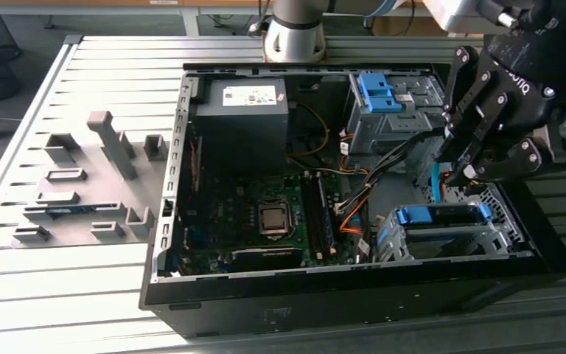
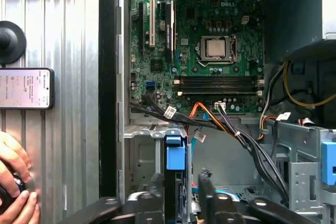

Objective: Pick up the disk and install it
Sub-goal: 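Insert the disk into the insertion slot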

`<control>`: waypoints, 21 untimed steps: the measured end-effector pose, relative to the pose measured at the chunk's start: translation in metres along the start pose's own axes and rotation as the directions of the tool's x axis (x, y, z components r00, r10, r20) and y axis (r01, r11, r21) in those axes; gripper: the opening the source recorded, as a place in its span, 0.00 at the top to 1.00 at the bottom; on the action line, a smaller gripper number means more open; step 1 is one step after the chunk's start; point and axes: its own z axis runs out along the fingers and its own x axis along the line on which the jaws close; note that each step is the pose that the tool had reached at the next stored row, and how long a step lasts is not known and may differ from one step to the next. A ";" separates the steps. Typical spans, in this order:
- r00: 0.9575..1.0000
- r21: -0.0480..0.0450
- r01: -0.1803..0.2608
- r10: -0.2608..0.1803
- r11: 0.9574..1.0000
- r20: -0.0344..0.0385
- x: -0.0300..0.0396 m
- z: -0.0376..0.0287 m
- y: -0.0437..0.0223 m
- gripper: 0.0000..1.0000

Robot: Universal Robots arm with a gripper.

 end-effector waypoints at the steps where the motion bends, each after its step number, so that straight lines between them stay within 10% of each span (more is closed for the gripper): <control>1: 1.000 0.000 0.000 0.000 1.000 0.000 0.0000 0.0018 0.0000 0.64; 7: 1.000 0.000 0.002 -0.002 1.000 0.000 -0.0002 0.0127 -0.0003 0.87; 21: 1.000 0.000 0.006 -0.006 1.000 0.000 -0.0003 0.0304 -0.0006 0.89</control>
